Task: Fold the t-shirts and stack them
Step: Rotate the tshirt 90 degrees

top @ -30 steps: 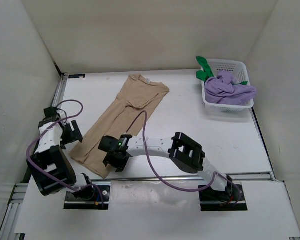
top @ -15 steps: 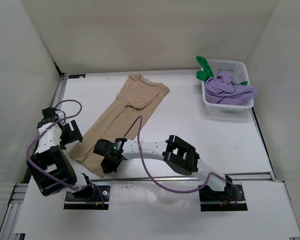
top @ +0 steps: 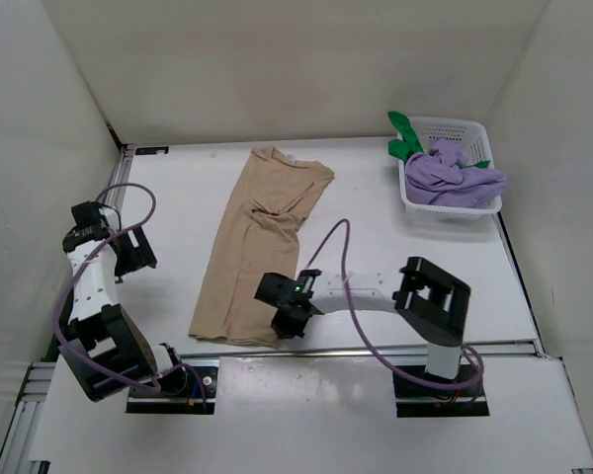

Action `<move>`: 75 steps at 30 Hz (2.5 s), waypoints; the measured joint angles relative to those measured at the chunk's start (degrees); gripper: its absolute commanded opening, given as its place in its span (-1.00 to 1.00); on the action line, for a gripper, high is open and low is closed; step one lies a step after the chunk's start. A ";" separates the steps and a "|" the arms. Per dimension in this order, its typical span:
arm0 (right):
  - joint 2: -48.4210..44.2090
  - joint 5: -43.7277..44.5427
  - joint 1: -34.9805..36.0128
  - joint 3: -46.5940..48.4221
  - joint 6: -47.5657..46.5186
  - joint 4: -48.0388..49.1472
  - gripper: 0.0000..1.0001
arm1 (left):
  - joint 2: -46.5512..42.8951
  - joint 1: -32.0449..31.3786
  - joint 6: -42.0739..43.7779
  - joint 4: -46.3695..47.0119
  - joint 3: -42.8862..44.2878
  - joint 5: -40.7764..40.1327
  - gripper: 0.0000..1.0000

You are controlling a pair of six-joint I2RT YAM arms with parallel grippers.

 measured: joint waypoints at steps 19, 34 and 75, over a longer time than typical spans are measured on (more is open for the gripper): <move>-15.28 6.01 -6.32 1.53 -34.14 -7.63 0.04 | 0.22 -20.13 -0.02 -6.19 7.72 -0.28 1.00; 29.05 -0.20 -40.57 55.76 -51.28 -3.02 -0.99 | -1.62 -28.68 0.00 -6.01 4.70 -9.42 1.00; 2.62 -6.82 -44.57 32.04 -39.95 9.79 1.00 | -8.94 -33.07 -0.02 -5.18 21.18 -2.91 1.00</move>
